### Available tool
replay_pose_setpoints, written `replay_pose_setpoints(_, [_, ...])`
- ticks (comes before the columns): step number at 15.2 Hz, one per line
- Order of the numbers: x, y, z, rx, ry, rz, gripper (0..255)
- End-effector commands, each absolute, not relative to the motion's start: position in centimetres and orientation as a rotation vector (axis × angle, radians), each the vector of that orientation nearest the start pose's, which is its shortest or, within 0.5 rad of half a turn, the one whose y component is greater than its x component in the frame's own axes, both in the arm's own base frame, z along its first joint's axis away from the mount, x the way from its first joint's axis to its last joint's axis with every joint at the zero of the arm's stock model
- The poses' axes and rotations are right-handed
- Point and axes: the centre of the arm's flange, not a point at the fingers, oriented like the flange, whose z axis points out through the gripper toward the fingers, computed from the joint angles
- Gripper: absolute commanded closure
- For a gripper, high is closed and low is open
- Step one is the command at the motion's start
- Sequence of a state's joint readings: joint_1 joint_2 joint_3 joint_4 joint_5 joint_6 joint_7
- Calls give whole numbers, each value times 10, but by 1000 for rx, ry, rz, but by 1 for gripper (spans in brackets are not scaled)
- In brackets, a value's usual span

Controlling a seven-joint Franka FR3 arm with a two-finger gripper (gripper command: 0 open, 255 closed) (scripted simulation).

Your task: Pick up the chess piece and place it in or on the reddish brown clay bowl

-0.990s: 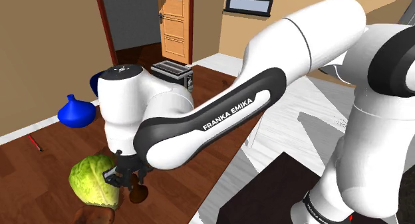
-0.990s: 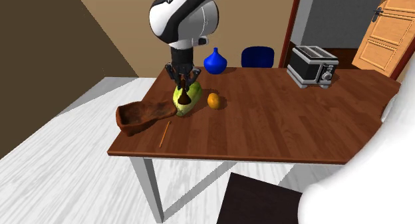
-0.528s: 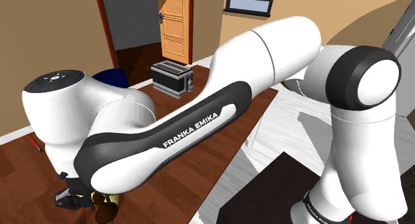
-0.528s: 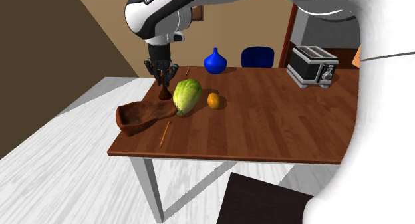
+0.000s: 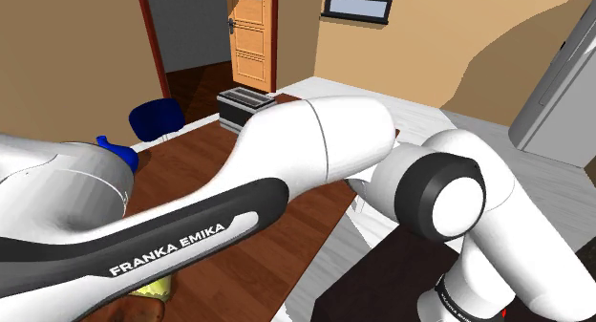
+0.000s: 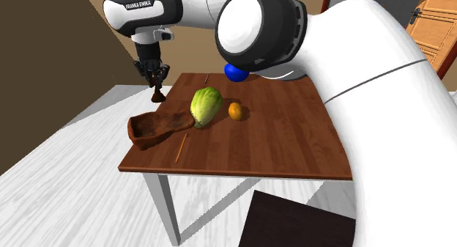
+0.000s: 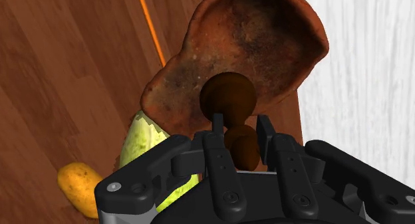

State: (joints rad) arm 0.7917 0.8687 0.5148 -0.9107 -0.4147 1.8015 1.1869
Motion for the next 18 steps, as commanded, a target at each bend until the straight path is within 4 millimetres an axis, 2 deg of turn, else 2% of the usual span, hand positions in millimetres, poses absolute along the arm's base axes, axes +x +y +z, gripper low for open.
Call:
replay_pose_setpoints(1, [382,689,403,-3059,-14,-94,255])
replay_pose_setpoints(16, [382,689,321,-3059,-14,-94,255])
replay_pose_setpoints(18, [382,689,321,-3059,-14,-94,255])
